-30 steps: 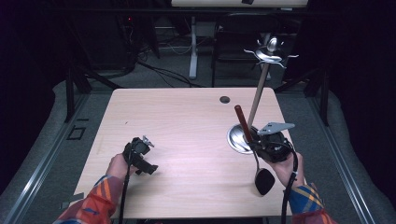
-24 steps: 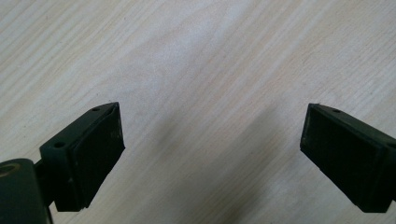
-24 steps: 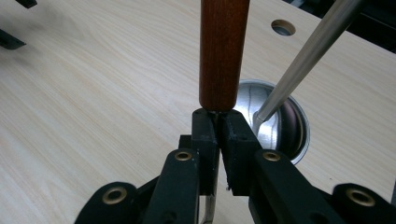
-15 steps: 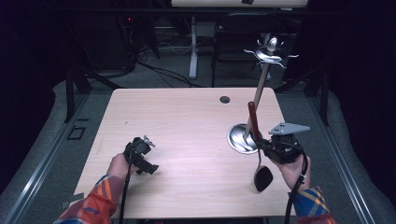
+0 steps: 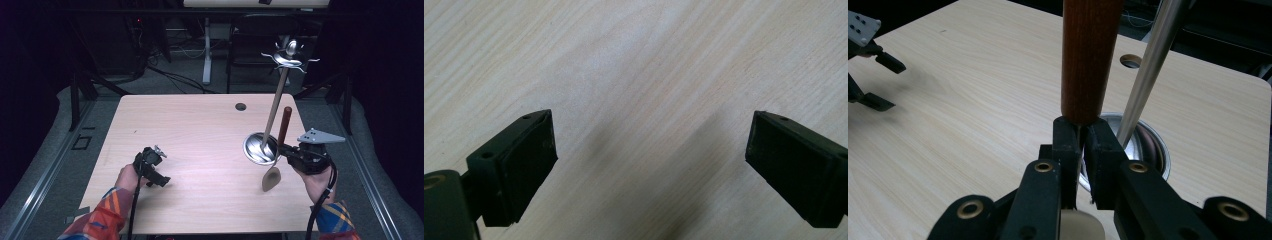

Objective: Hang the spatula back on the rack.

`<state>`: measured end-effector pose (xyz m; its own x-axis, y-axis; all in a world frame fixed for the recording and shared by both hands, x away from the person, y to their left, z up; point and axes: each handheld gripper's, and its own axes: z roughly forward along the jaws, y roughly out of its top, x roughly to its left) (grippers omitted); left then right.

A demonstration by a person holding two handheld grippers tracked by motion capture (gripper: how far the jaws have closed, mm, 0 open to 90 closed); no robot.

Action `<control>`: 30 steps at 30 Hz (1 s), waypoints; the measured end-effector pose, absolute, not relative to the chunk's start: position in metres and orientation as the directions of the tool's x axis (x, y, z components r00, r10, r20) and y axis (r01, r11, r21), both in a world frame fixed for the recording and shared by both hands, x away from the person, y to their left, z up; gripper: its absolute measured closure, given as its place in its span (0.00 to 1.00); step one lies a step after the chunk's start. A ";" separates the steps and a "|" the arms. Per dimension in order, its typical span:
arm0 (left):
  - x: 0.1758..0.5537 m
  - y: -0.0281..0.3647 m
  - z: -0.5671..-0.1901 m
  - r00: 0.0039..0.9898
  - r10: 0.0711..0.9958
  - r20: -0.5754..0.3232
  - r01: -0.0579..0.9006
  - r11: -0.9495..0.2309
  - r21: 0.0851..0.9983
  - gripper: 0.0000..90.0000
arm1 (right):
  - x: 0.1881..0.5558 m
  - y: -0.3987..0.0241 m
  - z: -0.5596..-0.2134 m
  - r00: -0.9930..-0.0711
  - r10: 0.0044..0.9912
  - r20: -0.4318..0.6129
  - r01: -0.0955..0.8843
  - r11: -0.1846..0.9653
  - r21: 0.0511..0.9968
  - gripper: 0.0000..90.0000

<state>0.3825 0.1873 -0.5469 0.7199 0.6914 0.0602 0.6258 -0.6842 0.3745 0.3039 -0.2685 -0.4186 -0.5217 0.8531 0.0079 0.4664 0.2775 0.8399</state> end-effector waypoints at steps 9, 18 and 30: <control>0.383 0.187 -0.547 0.719 0.692 0.059 0.626 -0.683 0.377 0.07 | 0.302 -0.275 -0.409 -0.502 0.865 0.015 0.446 0.244 0.861 0.94; 0.383 0.187 -0.547 0.719 0.692 0.059 0.626 -0.683 0.376 0.07 | 0.303 -0.279 -0.401 -0.488 0.873 0.010 0.423 0.226 0.877 0.94; 0.383 0.186 -0.548 0.720 0.692 0.059 0.627 -0.684 0.374 0.07 | 0.304 -0.284 -0.391 -0.509 0.861 0.008 0.439 0.251 0.863 0.94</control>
<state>0.3827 0.1861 -0.5479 0.7197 0.6918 0.0587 0.6267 -0.6836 0.3741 0.3042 -0.2839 -0.3914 -0.5085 0.8610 0.0081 0.4392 0.2513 0.8625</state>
